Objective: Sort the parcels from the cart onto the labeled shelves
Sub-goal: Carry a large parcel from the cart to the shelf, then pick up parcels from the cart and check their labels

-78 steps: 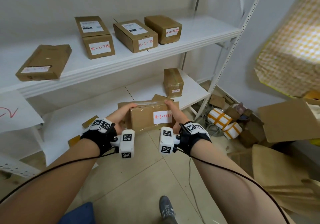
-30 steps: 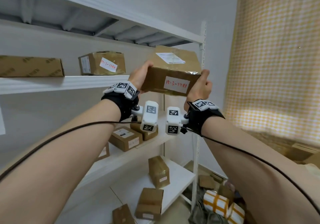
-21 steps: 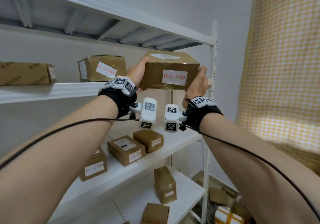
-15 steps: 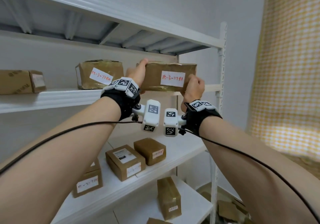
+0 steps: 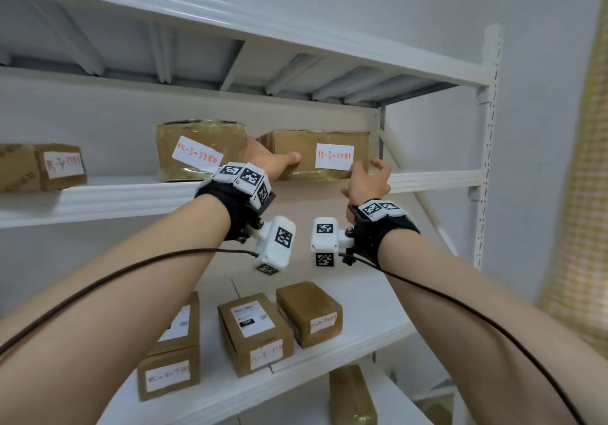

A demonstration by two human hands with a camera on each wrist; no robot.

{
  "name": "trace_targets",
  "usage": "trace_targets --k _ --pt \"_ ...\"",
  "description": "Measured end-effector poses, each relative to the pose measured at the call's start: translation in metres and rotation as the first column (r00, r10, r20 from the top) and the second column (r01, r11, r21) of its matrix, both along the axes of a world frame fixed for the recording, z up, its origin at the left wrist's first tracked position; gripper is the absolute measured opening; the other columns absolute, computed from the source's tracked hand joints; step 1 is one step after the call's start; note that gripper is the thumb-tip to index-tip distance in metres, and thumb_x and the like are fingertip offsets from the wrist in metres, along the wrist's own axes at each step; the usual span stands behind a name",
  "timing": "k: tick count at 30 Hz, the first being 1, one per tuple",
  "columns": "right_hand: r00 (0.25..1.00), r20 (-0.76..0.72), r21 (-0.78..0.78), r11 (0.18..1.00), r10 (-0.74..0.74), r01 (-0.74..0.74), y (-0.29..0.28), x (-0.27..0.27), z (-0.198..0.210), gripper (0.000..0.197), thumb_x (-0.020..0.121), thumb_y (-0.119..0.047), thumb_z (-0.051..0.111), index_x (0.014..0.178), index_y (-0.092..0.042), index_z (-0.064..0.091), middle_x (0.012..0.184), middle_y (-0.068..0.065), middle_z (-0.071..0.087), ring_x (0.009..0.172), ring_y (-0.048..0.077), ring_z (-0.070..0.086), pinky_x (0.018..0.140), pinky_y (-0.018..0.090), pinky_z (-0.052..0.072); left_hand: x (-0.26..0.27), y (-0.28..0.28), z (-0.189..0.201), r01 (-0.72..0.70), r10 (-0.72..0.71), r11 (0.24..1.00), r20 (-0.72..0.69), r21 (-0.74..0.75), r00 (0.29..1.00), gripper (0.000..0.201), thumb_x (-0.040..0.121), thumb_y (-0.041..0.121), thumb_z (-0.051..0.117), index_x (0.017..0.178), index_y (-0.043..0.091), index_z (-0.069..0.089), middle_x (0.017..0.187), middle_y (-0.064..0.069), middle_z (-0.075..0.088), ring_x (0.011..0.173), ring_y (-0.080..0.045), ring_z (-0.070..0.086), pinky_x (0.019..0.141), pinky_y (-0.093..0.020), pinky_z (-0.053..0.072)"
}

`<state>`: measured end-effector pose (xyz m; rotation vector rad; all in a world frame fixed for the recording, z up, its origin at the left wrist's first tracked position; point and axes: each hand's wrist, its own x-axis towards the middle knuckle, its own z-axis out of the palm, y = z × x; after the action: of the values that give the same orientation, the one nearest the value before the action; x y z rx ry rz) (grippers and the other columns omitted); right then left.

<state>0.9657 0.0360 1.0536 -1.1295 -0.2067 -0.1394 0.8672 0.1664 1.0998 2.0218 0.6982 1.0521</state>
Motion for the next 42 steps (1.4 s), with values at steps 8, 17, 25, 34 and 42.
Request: trace_targets --k 8,17,25,34,42 --pt "0.995 0.046 -0.236 0.969 0.09 -0.077 0.025 0.015 0.002 0.042 0.09 -0.016 0.07 0.128 -0.017 0.054 0.141 0.013 0.032 0.068 0.012 0.045 0.093 0.045 0.057 0.0 0.01 0.005 -0.099 0.114 0.983 -0.091 0.156 0.989 0.018 0.074 0.017 0.079 0.076 0.006 0.064 0.094 -0.016 0.074 0.087 -0.033 0.072 0.082 -0.042 0.061" --pt "0.966 0.069 -0.397 0.895 0.248 -0.202 0.044 0.01 0.007 0.059 0.083 -0.027 0.06 0.141 -0.022 0.053 0.143 0.011 0.046 0.098 0.025 0.055 0.072 0.04 0.062 -0.007 0.017 0.001 -0.176 0.218 0.949 -0.146 0.26 0.965 0.013 0.08 0.011 0.069 0.088 0.003 0.075 0.091 -0.014 0.073 0.087 -0.029 0.069 0.073 -0.034 0.058" --pt "0.976 0.165 -0.335 0.939 0.139 -0.077 0.057 0.003 0.005 0.018 0.09 -0.025 0.055 0.103 -0.022 0.067 0.123 0.01 0.063 0.103 0.033 0.065 0.092 0.049 0.057 -0.017 0.021 -0.009 -0.067 0.07 0.954 0.0 0.293 0.998 0.013 0.087 0.016 0.067 0.077 0.008 0.069 0.082 -0.009 0.074 0.076 -0.022 0.068 0.069 -0.03 0.052" --pt "0.903 0.265 -0.257 0.927 0.339 -0.272 0.071 -0.065 -0.058 0.043 0.091 -0.023 0.055 0.051 -0.01 0.052 0.046 0.003 0.048 0.04 0.017 0.04 0.041 0.021 0.032 -0.068 0.009 -0.074 0.288 -0.269 0.953 -0.17 0.098 0.948 0.03 0.088 0.02 0.061 0.06 0.009 0.059 0.047 -0.001 0.052 0.038 -0.016 0.045 0.039 -0.019 0.035" --pt "0.736 0.049 -0.551 0.633 0.676 -0.544 0.098 -0.118 -0.173 0.044 0.092 -0.019 0.055 0.049 -0.014 0.044 0.039 0.0 0.039 0.034 0.017 0.033 0.039 0.022 0.026 -0.136 0.041 -0.19 0.248 -0.313 0.948 -0.446 -0.201 0.838 0.027 0.094 0.019 0.056 0.074 0.004 0.067 0.062 -0.006 0.062 0.052 -0.019 0.056 0.054 -0.025 0.043"
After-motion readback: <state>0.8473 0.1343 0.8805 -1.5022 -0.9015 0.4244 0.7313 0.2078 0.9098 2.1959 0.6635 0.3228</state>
